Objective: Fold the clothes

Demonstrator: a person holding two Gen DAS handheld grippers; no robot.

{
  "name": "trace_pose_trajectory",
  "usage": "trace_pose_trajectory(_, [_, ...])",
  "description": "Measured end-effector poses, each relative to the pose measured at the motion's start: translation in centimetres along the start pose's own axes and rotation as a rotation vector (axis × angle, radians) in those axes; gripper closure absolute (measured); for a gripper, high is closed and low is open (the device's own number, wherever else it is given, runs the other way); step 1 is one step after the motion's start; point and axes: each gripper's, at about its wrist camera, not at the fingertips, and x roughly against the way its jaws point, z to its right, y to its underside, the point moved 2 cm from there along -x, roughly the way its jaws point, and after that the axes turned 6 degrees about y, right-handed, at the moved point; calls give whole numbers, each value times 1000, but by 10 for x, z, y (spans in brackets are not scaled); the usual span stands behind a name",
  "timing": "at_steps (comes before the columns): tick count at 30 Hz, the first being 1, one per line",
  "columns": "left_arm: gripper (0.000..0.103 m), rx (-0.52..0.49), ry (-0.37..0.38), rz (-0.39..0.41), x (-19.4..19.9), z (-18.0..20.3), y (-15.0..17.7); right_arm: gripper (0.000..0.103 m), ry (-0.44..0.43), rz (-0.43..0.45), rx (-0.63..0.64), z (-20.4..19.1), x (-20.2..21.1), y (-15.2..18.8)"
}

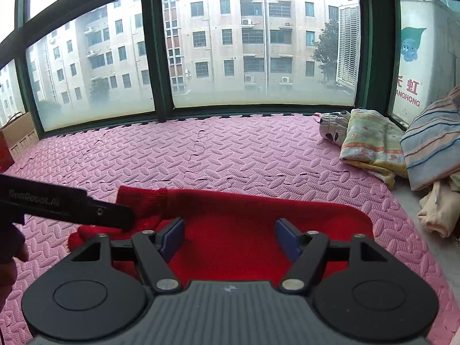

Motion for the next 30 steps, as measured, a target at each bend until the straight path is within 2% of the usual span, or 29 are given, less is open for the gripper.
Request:
trace_pose_trajectory(5, [0,-3,-14,10,8,3,3,30,20,6,63,-12,4,21])
trace_pose_trajectory(15, [0,-125,-85,85,37,24,12,15,21,0,-8,-4,18,28])
trace_pose_trajectory(19, [0,-165,-104,94,45,31,18,13,25,3,-34,0,24,30])
trace_pose_trajectory(22, [0,-198,-129,104,51,35,25,6,34,13,-51,2,32,32])
trace_pose_trajectory(27, [0,-199,-136,113,57,36,34,0,37,27,-59,3,43,37])
trace_pose_trajectory(30, [0,-206,-144,115,61,37,41,0,47,31,-55,1,52,42])
